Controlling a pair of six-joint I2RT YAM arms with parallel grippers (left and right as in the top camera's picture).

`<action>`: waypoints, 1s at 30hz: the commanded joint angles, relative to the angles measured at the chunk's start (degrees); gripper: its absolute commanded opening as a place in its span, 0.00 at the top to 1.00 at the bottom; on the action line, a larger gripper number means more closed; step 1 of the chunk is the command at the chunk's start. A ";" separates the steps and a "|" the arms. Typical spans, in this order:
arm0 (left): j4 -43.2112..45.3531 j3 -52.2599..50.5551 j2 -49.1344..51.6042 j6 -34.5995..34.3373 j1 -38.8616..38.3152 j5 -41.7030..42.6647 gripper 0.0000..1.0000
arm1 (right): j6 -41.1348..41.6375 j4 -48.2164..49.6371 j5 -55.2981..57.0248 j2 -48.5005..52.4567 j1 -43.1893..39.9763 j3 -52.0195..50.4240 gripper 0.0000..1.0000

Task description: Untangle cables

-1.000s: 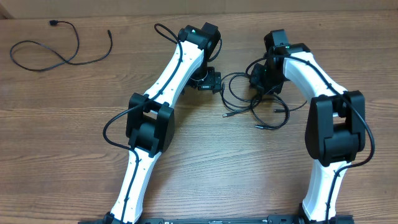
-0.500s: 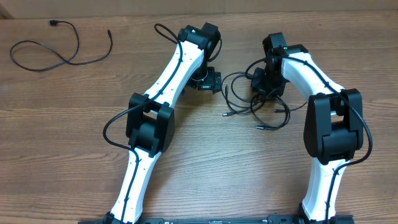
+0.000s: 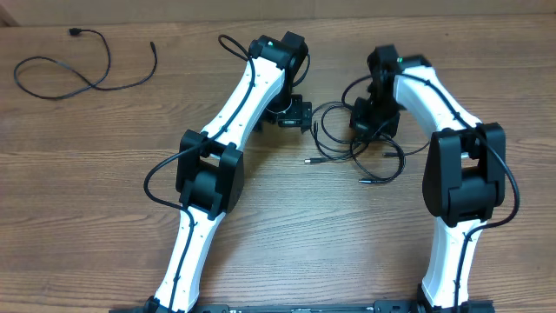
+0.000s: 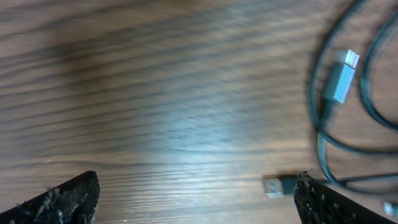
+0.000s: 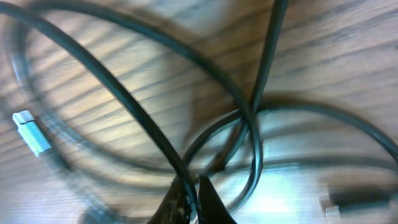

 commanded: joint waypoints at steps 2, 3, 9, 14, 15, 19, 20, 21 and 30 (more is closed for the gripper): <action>-0.13 -0.50 -1.16 8.39 -0.39 9.16 0.00 | -0.15 -8.52 -3.13 -4.09 0.17 14.67 0.96; -0.26 -0.50 -1.16 8.52 -0.39 9.42 0.00 | -0.28 -11.04 -3.56 -4.83 0.17 17.70 0.96; -2.60 -0.50 -1.16 8.52 -0.39 9.44 0.02 | -0.24 -23.74 -5.25 -10.82 0.22 39.08 0.96; -5.60 -0.50 -1.16 9.60 -0.39 10.69 0.00 | -0.20 -27.56 -5.40 -16.68 0.22 50.95 0.96; -5.99 -0.50 -1.16 9.86 -0.39 10.71 0.00 | -0.17 -27.76 -5.73 -17.81 0.22 52.50 0.96; -7.28 -0.50 -1.16 12.04 -0.46 11.76 0.00 | 0.00 -27.21 -8.26 -22.73 0.22 56.83 0.96; -7.50 -0.50 -1.16 13.16 -0.44 13.20 0.00 | 0.02 -26.84 -8.90 -23.91 0.22 57.53 0.96; -7.72 -0.50 -1.16 14.56 -0.44 15.08 0.00 | 0.50 -26.38 -9.38 -25.16 0.22 58.12 0.96; -9.38 -0.50 -1.16 24.57 -0.57 28.11 0.01 | 8.92 -12.85 -9.33 -35.41 0.22 58.95 0.96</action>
